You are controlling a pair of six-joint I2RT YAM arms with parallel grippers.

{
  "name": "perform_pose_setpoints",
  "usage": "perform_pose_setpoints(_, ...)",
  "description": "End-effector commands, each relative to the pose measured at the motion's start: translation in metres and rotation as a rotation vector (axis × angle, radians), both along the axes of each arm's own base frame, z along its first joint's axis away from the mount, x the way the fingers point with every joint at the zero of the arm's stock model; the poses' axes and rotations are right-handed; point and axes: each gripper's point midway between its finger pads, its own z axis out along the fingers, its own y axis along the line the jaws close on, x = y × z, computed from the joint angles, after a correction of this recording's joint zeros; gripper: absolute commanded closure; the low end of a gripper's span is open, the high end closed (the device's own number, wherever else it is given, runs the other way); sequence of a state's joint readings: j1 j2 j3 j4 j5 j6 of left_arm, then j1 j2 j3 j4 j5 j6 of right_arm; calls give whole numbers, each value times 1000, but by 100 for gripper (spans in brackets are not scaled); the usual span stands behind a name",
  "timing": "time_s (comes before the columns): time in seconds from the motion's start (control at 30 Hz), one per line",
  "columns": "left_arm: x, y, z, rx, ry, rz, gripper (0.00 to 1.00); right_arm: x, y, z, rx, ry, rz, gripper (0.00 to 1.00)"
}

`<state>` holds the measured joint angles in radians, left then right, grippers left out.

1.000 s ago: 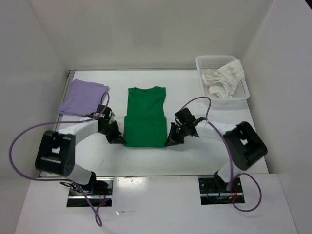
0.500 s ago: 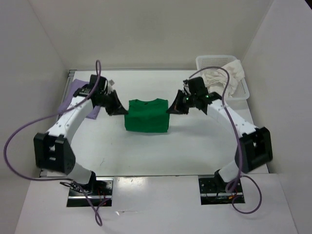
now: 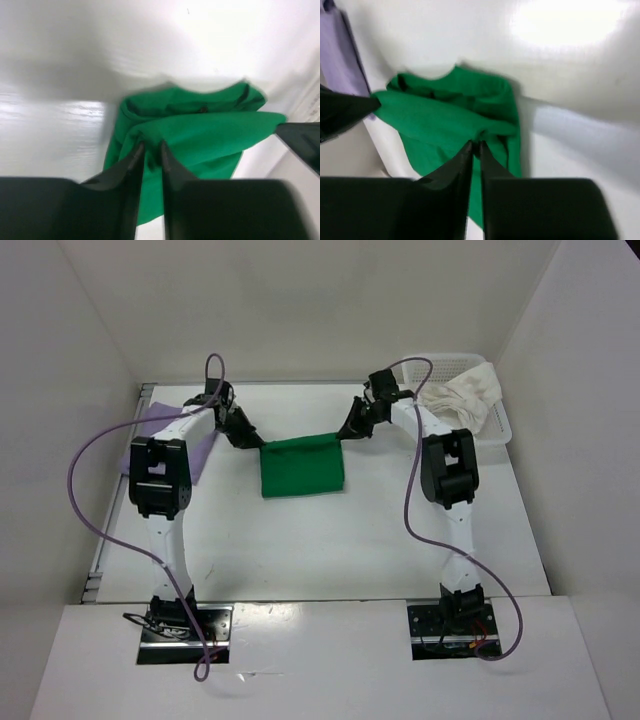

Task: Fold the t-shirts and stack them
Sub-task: Fold the long partially folded tshirt into a neat square, then put the neatly folded tshirt into the corner of the board with the left arm

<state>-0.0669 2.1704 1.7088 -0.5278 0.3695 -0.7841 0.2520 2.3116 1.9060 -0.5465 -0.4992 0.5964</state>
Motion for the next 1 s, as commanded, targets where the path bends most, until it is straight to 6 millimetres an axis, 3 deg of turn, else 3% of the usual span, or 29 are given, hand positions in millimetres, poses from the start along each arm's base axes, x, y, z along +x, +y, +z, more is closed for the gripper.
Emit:
perform_pose_setpoints(0.0,37,19,36,-36,-128,90,70,33,1,48,44,-117,-4,78)
perform_pose_setpoints(0.03,44,23,40,-49,-151,103,61,37,2,57,54,-134,-11,63)
perform_pose_setpoints(0.1,43,30,58,-57,-188,124,40,37,2,62,56,-143,-11,51)
perform_pose_setpoints(0.13,43,36,64,-57,-205,135,34,35,2,76,61,-164,-11,47)
perform_pose_setpoints(0.2,31,47,69,-26,-230,144,20,29,-1,80,28,-194,-16,38)
perform_pose_setpoints(0.27,15,48,61,0,-226,109,15,12,-6,92,25,-209,-22,32)
perform_pose_setpoints(0.3,-6,42,48,-26,-193,74,13,9,-7,97,31,-234,-22,32)
perform_pose_setpoints(0.33,-18,39,38,-34,-165,55,13,-10,-7,97,29,-221,-13,32)
perform_pose_setpoints(0.37,-30,30,30,-40,-153,15,12,-17,-9,97,29,-224,-13,36)
perform_pose_setpoints(0.4,-41,16,26,-51,-145,-26,12,-30,-12,81,21,-193,-12,46)
perform_pose_setpoints(0.43,-58,12,7,-51,-90,-36,10,-40,-9,94,32,-211,-10,57)
perform_pose_setpoints(0.47,-65,4,2,-60,-87,-67,10,-48,-10,95,40,-209,-3,91)
perform_pose_setpoints(0.5,-68,-7,0,-65,-102,-105,10,-57,-7,97,47,-207,0,100)
perform_pose_setpoints(0.57,-76,-15,-21,-66,-47,-138,10,-75,-9,108,62,-237,-13,100)
perform_pose_setpoints(0.6,-76,-18,-25,-60,-50,-159,10,-85,-12,102,58,-224,-13,100)
perform_pose_setpoints(0.67,-75,-19,-42,-29,-18,-154,10,-98,-11,118,75,-247,-13,96)
perform_pose_setpoints(0.7,-74,-23,-45,-28,-15,-165,13,-105,-11,116,86,-235,-11,80)
perform_pose_setpoints(0.8,-67,-31,-59,-6,4,-168,42,-120,-14,122,102,-242,-11,57)
perform_pose_setpoints(0.87,-60,-42,-66,-2,-8,-178,65,-127,-14,126,118,-246,-10,53)
perform_pose_setpoints(0.93,-51,-54,-65,0,-21,-185,81,-132,-15,131,129,-257,-17,51)
perform_pose_setpoints(0.97,-36,-57,-53,-7,-51,-178,86,-134,-16,131,129,-257,-17,51)
